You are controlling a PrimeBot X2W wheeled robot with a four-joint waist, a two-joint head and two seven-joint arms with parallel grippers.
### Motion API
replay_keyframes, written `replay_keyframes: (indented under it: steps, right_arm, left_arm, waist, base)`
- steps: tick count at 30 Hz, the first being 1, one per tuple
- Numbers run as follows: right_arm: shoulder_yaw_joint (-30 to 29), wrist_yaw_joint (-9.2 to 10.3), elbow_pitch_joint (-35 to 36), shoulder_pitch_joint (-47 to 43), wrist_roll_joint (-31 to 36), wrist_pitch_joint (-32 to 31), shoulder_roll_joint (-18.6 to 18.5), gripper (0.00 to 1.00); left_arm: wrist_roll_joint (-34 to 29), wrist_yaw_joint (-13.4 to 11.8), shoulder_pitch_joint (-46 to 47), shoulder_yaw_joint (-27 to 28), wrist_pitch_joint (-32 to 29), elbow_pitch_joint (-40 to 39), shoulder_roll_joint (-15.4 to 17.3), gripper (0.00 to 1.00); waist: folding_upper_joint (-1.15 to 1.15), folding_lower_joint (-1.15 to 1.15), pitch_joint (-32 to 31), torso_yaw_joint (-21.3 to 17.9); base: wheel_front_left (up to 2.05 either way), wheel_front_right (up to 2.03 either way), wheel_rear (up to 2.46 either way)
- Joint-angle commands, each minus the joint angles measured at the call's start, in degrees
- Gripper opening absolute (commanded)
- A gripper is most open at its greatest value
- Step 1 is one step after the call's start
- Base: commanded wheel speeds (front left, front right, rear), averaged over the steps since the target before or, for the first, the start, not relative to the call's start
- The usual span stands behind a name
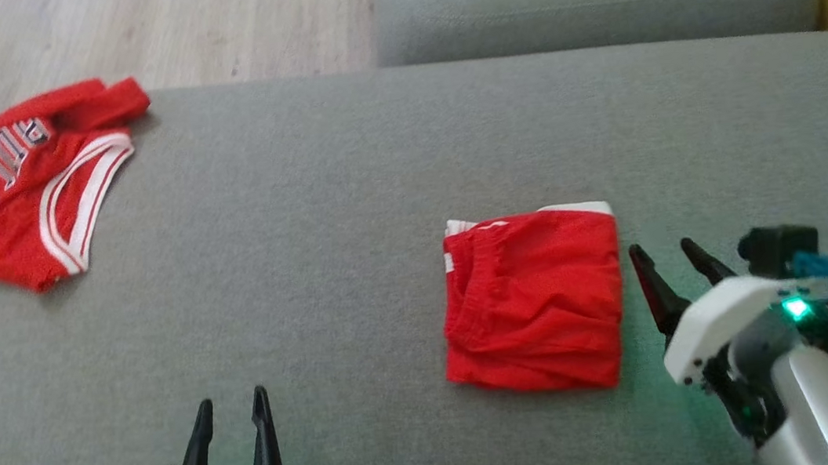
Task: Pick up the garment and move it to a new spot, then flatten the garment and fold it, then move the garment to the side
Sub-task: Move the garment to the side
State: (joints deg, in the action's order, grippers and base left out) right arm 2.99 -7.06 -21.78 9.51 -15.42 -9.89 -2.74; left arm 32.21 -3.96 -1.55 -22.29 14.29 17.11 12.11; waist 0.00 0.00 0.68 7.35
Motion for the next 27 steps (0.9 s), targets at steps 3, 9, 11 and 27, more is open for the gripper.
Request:
replay_keyframes:
  steps: [3, 9, 11, 27]
  right_arm:
    - [0.8, -0.43, -1.2, 5.1, -1.0, -3.9, -0.1, 1.00]
    - [-0.9, -0.43, -7.5, 8.6, -1.4, -8.3, -0.1, 1.00]
    - [-1.0, -0.43, -9.2, 9.1, -1.5, -9.1, -0.1, 1.00]
    - [-4.6, -0.43, -6.8, 14.3, 3.2, -6.1, -1.1, 0.00]
  left_arm:
    - [-1.0, 0.5, 4.2, 2.0, 0.7, -2.2, -0.3, 1.00]
    - [-2.3, 1.3, 5.6, 2.2, 0.7, -2.6, -2.0, 1.00]
    - [-2.6, 1.6, 5.9, 2.4, 0.7, -2.6, -2.4, 1.00]
    - [-6.3, 3.6, 7.6, 3.1, 0.7, -4.9, -2.8, 1.00]
  waist:
    - [0.00, 0.00, 3.0, 2.8]
    - [0.00, 0.00, 6.0, 6.0]
    - [0.00, 0.00, 6.7, 6.7]
    - [0.00, 0.00, 11.3, -4.0]
  base:
    - [0.00, 0.00, 0.00]
    - [0.00, 0.00, 0.00]
    - [0.00, 0.00, 0.00]
    - [0.00, 0.00, 0.00]
